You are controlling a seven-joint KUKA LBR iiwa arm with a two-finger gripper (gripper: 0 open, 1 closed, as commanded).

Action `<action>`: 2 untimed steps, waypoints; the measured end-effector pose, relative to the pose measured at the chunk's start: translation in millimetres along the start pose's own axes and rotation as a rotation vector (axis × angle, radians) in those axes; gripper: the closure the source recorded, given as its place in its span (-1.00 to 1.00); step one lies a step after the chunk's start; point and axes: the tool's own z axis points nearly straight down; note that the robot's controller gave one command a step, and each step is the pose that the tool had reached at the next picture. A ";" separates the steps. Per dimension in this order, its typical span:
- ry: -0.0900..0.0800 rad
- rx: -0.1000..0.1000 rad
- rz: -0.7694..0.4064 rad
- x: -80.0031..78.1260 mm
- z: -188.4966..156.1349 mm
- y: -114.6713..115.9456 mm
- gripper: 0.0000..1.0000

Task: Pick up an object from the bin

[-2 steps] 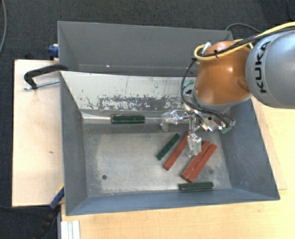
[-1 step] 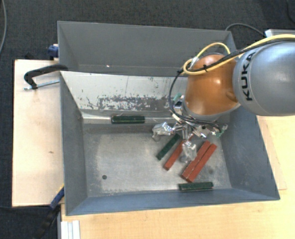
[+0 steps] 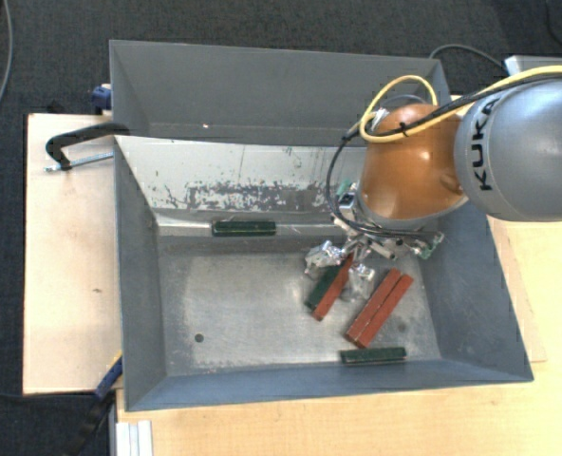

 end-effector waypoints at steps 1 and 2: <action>0.000 0.000 -0.004 0.6 0.0 -0.3 1.00; 0.000 0.000 -0.004 0.8 -1.8 0.1 1.00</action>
Offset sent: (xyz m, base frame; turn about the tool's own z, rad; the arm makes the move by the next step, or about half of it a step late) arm 0.0001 0.0002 0.0292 0.0000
